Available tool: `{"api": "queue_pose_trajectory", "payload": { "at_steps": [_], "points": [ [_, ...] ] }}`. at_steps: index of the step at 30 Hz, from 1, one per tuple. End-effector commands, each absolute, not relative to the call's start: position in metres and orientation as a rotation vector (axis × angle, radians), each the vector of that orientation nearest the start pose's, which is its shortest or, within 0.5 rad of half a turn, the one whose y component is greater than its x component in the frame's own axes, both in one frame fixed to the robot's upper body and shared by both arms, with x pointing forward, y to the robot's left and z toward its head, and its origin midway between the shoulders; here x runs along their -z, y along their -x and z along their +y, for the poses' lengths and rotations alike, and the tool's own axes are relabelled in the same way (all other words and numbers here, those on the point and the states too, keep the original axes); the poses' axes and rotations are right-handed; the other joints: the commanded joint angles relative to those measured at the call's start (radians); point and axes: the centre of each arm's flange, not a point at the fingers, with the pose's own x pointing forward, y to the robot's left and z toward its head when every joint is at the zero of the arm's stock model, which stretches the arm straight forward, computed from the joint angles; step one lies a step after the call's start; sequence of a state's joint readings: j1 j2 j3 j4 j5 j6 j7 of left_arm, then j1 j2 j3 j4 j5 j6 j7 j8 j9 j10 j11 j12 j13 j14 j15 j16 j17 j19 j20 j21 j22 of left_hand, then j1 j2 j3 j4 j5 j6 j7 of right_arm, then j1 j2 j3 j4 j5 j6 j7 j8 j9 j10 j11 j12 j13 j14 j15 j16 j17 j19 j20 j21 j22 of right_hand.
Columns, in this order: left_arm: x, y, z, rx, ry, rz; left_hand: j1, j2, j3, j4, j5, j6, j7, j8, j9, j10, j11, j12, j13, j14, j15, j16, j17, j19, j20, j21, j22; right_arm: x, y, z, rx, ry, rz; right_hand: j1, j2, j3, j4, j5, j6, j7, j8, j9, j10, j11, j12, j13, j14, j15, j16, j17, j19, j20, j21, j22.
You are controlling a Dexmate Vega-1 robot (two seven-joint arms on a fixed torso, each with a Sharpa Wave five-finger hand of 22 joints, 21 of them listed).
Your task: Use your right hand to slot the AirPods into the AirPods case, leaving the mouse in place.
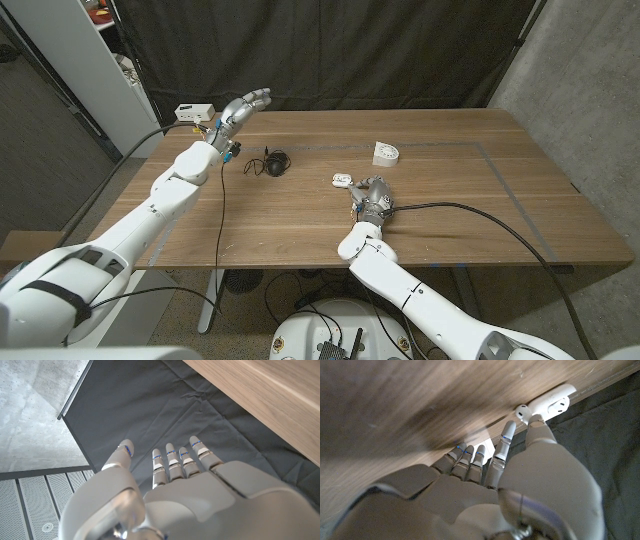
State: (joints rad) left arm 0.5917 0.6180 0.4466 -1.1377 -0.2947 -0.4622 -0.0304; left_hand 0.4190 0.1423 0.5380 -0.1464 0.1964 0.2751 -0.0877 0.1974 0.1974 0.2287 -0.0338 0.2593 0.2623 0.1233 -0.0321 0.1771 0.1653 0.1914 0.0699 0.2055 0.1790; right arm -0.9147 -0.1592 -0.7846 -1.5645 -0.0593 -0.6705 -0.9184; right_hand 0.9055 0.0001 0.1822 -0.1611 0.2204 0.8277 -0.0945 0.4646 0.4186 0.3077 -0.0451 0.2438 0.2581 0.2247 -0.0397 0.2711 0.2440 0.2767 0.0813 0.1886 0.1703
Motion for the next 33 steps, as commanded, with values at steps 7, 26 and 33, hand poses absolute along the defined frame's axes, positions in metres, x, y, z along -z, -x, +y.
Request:
{"api": "queue_pose_trajectory", "payload": {
  "at_steps": [7,26,33],
  "points": [
    [-0.091,-0.656,0.322,0.143,-0.483,-0.825,-0.001,-0.011,-0.007,-0.002,0.004,0.004,-0.005,0.003,0.003,0.005,-0.004,0.001,0.003,-0.003,-0.008,0.002,0.004,0.001,0.001,-0.003,0.004,0.140,-0.589,-0.053,0.337,0.633,-0.182,0.128,0.002,0.046,-0.025,-0.003,0.042,-0.002,0.035,0.008,0.014,-0.007,-0.004,0.009,0.002,-0.083,-0.004,-0.003,0.018,-0.009,0.007,0.002],
    [-0.088,-0.658,0.324,0.144,-0.476,-0.818,0.001,-0.010,-0.007,-0.003,0.005,0.005,-0.006,0.002,0.003,0.006,-0.002,0.000,0.003,-0.003,-0.007,0.002,0.004,0.000,0.002,-0.003,0.004,0.141,-0.588,-0.055,0.372,0.587,-0.209,0.162,0.030,0.061,-0.004,-0.009,0.070,-0.002,0.057,0.006,0.048,-0.016,0.006,0.014,0.022,-0.096,0.011,0.006,0.041,-0.028,0.013,0.002],
    [-0.089,-0.662,0.324,0.144,-0.471,-0.827,0.001,-0.010,-0.007,-0.003,0.005,0.005,-0.005,0.002,0.003,0.006,-0.002,0.000,0.003,-0.003,-0.007,0.002,0.004,0.000,0.003,-0.002,0.004,0.126,-0.571,-0.061,0.400,0.551,-0.242,0.165,0.031,0.060,0.000,-0.013,0.071,0.005,0.063,0.008,0.060,-0.010,0.009,0.016,0.029,-0.096,0.017,0.008,0.052,-0.031,0.016,0.003]
  ]
}}
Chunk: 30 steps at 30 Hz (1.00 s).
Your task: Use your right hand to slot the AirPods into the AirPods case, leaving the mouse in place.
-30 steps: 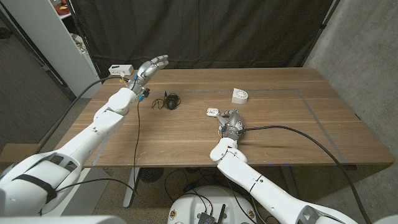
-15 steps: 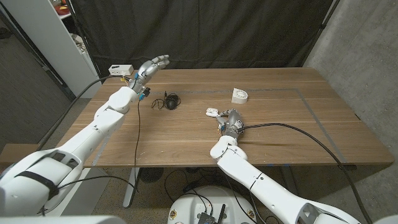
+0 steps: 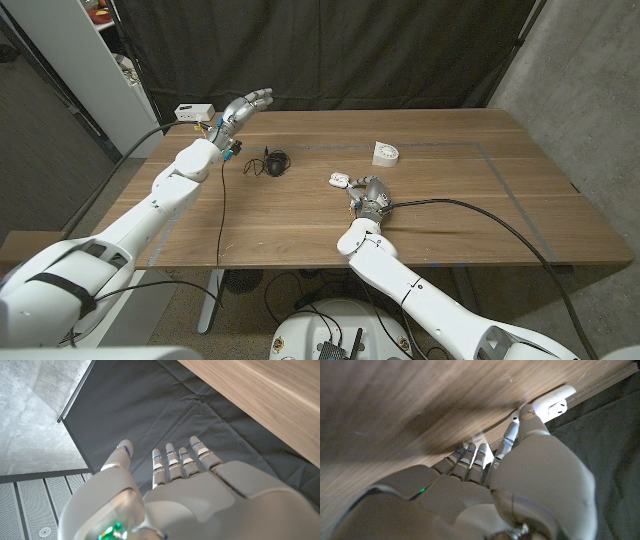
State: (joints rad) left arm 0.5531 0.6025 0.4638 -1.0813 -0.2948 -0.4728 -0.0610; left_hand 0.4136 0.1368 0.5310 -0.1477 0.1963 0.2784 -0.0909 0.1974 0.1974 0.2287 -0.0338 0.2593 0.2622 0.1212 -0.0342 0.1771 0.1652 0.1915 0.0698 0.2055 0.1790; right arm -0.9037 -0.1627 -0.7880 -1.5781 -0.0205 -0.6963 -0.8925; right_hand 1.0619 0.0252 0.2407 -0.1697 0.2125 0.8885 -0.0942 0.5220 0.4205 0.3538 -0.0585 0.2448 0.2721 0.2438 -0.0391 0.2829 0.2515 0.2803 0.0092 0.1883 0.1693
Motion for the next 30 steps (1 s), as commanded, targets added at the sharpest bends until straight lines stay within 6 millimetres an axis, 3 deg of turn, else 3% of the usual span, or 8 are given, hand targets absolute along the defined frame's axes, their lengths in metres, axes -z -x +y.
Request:
{"api": "queue_pose_trajectory", "payload": {
  "at_steps": [1,14,30],
  "points": [
    [-0.090,-0.663,0.324,0.146,-0.470,-0.827,0.007,-0.004,0.000,-0.002,0.005,0.001,-0.002,0.002,0.003,0.006,-0.001,0.000,0.003,-0.001,-0.005,0.002,0.004,0.000,0.003,-0.002,0.004,0.124,-0.569,-0.061,0.397,0.549,-0.247,0.007,0.006,0.001,0.010,-0.006,0.010,0.005,0.006,0.006,0.014,0.003,0.008,0.002,0.010,-0.096,0.005,0.001,0.050,0.041,0.016,0.004],
    [-0.093,-0.671,0.321,0.165,-0.489,-0.826,0.007,-0.004,0.000,-0.002,0.006,0.001,-0.003,0.002,0.003,0.002,-0.002,-0.002,0.003,-0.004,-0.001,0.001,0.004,-0.001,0.011,-0.002,0.004,0.078,-0.549,-0.059,0.304,0.620,-0.264,0.005,0.007,-0.004,0.016,-0.013,-0.001,0.009,0.010,0.005,0.034,0.015,0.013,0.006,0.032,-0.087,0.019,0.006,0.083,0.060,0.024,0.004],
    [-0.085,-0.675,0.322,0.163,-0.552,-0.825,0.006,-0.004,-0.002,-0.001,0.006,-0.003,-0.006,0.000,0.003,-0.014,0.001,-0.008,0.003,-0.016,0.005,-0.002,0.004,-0.007,0.019,-0.004,0.004,-0.006,-0.555,-0.056,0.149,0.943,-0.077,0.006,0.010,-0.008,0.018,-0.019,-0.023,0.019,0.012,0.007,0.030,0.042,0.008,0.012,0.024,-0.052,0.022,0.013,0.095,0.092,0.021,0.004]
  ]
}}
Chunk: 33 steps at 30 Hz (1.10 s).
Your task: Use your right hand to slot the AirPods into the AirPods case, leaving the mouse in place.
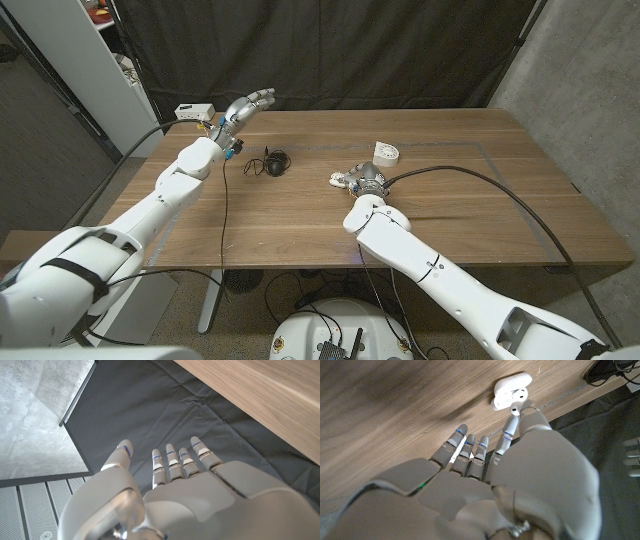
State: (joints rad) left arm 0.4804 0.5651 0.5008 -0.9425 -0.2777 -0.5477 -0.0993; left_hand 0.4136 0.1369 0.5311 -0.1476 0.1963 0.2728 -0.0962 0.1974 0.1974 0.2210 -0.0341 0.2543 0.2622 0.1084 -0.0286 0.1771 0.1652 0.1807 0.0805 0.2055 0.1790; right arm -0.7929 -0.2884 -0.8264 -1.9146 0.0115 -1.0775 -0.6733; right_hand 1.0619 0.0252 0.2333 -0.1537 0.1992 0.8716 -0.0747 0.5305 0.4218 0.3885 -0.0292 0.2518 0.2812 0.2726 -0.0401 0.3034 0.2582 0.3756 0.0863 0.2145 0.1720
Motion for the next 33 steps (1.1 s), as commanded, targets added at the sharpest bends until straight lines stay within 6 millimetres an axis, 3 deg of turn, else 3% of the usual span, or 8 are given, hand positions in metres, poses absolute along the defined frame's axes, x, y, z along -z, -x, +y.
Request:
{"api": "queue_pose_trajectory", "payload": {
  "at_steps": [1,6,11,19,33],
  "points": [
    [-0.084,-0.675,0.322,0.162,-0.552,-0.825,0.006,-0.004,-0.002,-0.001,0.006,0.002,-0.001,0.000,0.003,-0.006,0.001,-0.003,0.003,-0.003,0.000,-0.001,0.004,0.004,0.009,-0.004,0.004,-0.010,-0.555,-0.056,0.138,0.960,-0.075,0.006,0.010,-0.001,0.003,-0.006,-0.008,0.001,0.004,0.006,-0.006,0.014,0.001,0.003,-0.008,-0.047,0.000,0.006,-0.001,0.019,-0.006,0.002],
    [-0.082,-0.676,0.323,0.151,-0.556,-0.833,0.007,-0.003,-0.002,-0.002,0.007,0.003,-0.002,0.000,0.003,-0.009,0.002,-0.004,0.003,-0.005,0.000,-0.001,0.004,0.003,0.009,-0.004,0.004,-0.024,-0.553,-0.047,0.090,1.054,-0.087,0.004,0.010,-0.004,0.004,-0.008,-0.010,0.009,0.006,0.006,-0.007,0.018,-0.001,0.005,-0.025,-0.028,-0.006,0.005,-0.009,0.039,-0.012,0.001],
    [-0.081,-0.680,0.323,0.151,-0.561,-0.834,0.008,-0.003,-0.002,-0.002,0.007,0.004,0.000,0.001,0.002,-0.009,0.002,-0.004,0.004,-0.005,0.001,-0.001,0.004,0.002,0.010,-0.004,0.004,-0.033,-0.550,-0.035,0.080,1.146,0.023,-0.002,0.008,-0.009,0.007,-0.010,-0.017,0.015,0.007,0.007,-0.007,0.021,-0.002,0.008,-0.038,-0.005,-0.013,0.003,-0.010,0.056,-0.015,0.001],
    [-0.081,-0.686,0.319,0.157,-0.583,-0.844,0.009,-0.003,-0.002,-0.003,0.007,0.004,-0.001,0.001,0.002,-0.009,0.000,-0.004,0.004,-0.007,-0.001,-0.001,0.004,0.001,0.010,-0.004,0.004,-0.044,-0.553,-0.027,0.053,1.249,0.135,-0.009,0.012,-0.011,0.012,-0.011,-0.021,0.022,0.010,0.010,-0.006,0.031,-0.002,0.010,-0.050,0.019,-0.018,0.001,-0.016,0.067,-0.018,0.001],
    [-0.072,-0.692,0.320,0.166,-0.579,-0.838,0.010,-0.002,-0.002,-0.003,0.007,0.003,0.000,0.000,0.002,-0.012,0.002,-0.005,0.004,-0.012,0.004,-0.001,0.004,-0.005,0.013,-0.005,0.004,-0.050,-0.547,-0.013,-0.080,1.336,0.254,-0.033,0.019,-0.019,0.023,-0.014,-0.014,0.045,0.015,0.009,-0.005,0.044,-0.003,0.014,-0.051,0.029,-0.021,-0.003,-0.014,0.093,-0.018,0.001]
  ]
}}
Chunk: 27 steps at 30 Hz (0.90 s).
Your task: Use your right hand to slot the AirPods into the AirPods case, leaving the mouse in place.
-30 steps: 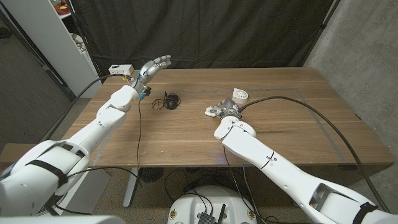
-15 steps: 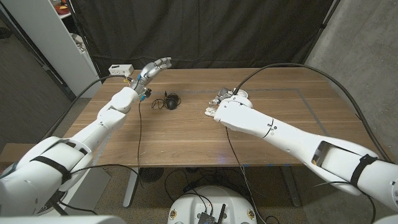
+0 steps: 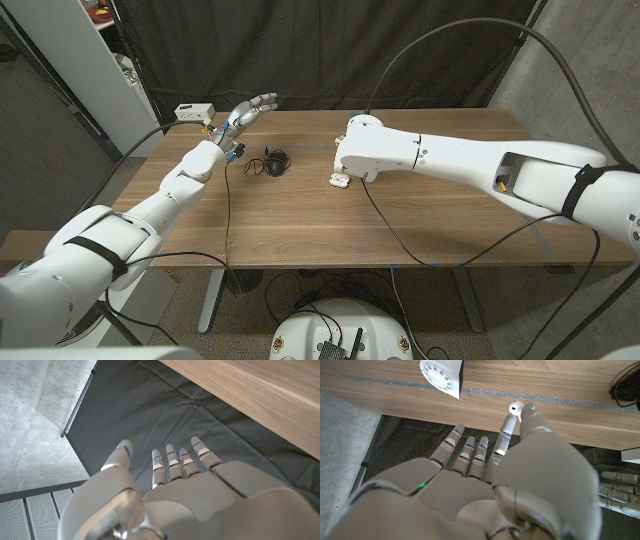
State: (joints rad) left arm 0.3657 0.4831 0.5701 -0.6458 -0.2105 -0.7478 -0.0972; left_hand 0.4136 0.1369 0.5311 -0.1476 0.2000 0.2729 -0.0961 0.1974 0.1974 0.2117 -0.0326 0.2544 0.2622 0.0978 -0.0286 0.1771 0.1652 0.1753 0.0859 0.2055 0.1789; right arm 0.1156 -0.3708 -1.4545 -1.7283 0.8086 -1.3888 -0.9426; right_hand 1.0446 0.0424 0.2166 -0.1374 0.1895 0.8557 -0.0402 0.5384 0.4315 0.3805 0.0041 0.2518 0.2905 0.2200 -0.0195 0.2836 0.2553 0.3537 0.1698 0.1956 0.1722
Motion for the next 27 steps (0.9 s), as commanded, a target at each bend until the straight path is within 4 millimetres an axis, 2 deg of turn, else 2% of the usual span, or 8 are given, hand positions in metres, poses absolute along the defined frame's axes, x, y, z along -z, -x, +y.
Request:
{"api": "queue_pose_trajectory", "payload": {
  "at_steps": [1,7,10,11,14,19,25,27],
  "points": [
    [-0.071,-0.692,0.320,0.165,-0.584,-0.840,0.010,-0.002,-0.002,-0.003,0.004,0.003,0.000,0.000,0.002,-0.003,0.000,-0.005,0.004,-0.002,0.005,-0.001,0.004,0.000,0.009,-0.005,0.004,-0.050,-0.547,-0.012,-0.094,1.342,0.262,-0.018,0.003,-0.003,0.008,-0.004,0.001,0.012,0.007,-0.001,0.004,0.012,-0.003,0.005,0.005,0.011,0.000,-0.001,0.010,0.013,0.001,0.001],
    [-0.068,-0.690,0.320,0.158,-0.599,-0.853,0.011,-0.002,-0.002,-0.003,0.004,0.011,0.000,0.003,0.002,-0.004,0.001,-0.005,0.004,-0.005,0.010,-0.001,0.004,-0.004,0.014,-0.007,0.004,-0.055,-0.545,-0.006,-0.155,1.390,0.295,-0.033,0.008,-0.008,0.014,-0.006,0.003,0.021,0.007,-0.002,0.010,0.021,-0.002,0.007,0.017,0.018,0.004,-0.003,0.023,0.030,0.005,0.001],
    [-0.065,-0.689,0.322,0.151,-0.599,-0.855,0.011,-0.001,-0.002,-0.003,0.004,0.013,-0.001,0.004,0.002,-0.007,0.002,-0.006,0.004,-0.006,0.010,-0.001,0.004,-0.005,0.014,-0.006,0.004,-0.057,-0.542,-0.008,-0.140,1.371,0.267,-0.038,0.011,-0.009,0.016,-0.007,0.005,0.022,0.007,-0.004,0.010,0.022,-0.002,0.007,0.022,0.019,0.006,-0.003,0.029,0.037,0.006,0.001],
    [-0.065,-0.689,0.323,0.149,-0.598,-0.854,0.012,-0.001,-0.002,-0.003,0.004,0.014,0.001,0.004,0.002,-0.006,0.002,-0.006,0.004,-0.007,0.010,-0.001,0.004,-0.004,0.014,-0.006,0.004,-0.057,-0.541,-0.011,-0.131,1.356,0.256,-0.042,0.013,-0.010,0.018,-0.008,0.007,0.022,0.007,-0.005,0.013,0.016,-0.001,0.008,0.029,0.015,0.008,-0.004,0.033,0.039,0.007,0.002],
    [-0.065,-0.688,0.323,0.144,-0.603,-0.859,0.015,0.000,-0.001,-0.005,0.005,0.015,0.001,0.004,0.002,-0.007,0.000,-0.006,0.004,-0.008,0.010,-0.001,0.004,-0.006,0.016,-0.007,0.004,-0.056,-0.540,-0.018,-0.071,1.312,0.199,-0.057,0.014,-0.016,0.021,-0.009,-0.037,0.011,-0.015,-0.011,0.013,0.018,-0.002,0.010,0.036,0.015,0.010,-0.006,0.043,0.042,0.008,0.002],
    [-0.062,-0.686,0.322,0.114,-0.618,-0.857,0.044,0.010,0.014,-0.019,0.009,0.011,0.014,0.002,0.001,-0.019,0.014,-0.011,0.003,-0.015,0.028,-0.001,0.005,-0.012,0.033,-0.008,0.003,-0.053,-0.535,-0.023,0.065,1.230,0.025,-0.082,0.016,-0.024,0.029,-0.011,-0.079,0.018,-0.039,-0.019,-0.005,0.026,-0.009,0.012,0.043,0.008,0.012,-0.007,0.062,0.039,0.012,0.001],
    [-0.059,-0.688,0.323,0.092,-0.621,-0.840,0.059,0.014,0.021,-0.023,0.009,0.010,0.009,0.003,0.001,-0.023,0.013,-0.013,0.003,-0.013,0.030,0.001,0.005,-0.009,0.033,-0.007,0.003,-0.046,-0.534,-0.031,0.146,1.141,-0.096,-0.092,0.014,-0.029,0.028,-0.010,-0.092,0.033,-0.050,-0.025,-0.018,0.033,-0.014,0.013,0.047,0.005,0.011,-0.010,0.080,0.037,0.014,0.001],
    [-0.059,-0.688,0.322,0.088,-0.619,-0.836,0.065,0.014,0.023,-0.025,0.008,0.010,0.008,0.003,0.001,-0.024,0.008,-0.013,0.003,-0.011,0.027,0.002,0.005,-0.008,0.031,-0.006,0.003,-0.043,-0.535,-0.033,0.162,1.127,-0.112,-0.090,0.013,-0.028,0.024,-0.009,-0.097,0.035,-0.054,-0.027,-0.020,0.034,-0.014,0.014,0.050,-0.005,0.011,-0.012,0.081,0.026,0.013,0.001]
  ]
}}
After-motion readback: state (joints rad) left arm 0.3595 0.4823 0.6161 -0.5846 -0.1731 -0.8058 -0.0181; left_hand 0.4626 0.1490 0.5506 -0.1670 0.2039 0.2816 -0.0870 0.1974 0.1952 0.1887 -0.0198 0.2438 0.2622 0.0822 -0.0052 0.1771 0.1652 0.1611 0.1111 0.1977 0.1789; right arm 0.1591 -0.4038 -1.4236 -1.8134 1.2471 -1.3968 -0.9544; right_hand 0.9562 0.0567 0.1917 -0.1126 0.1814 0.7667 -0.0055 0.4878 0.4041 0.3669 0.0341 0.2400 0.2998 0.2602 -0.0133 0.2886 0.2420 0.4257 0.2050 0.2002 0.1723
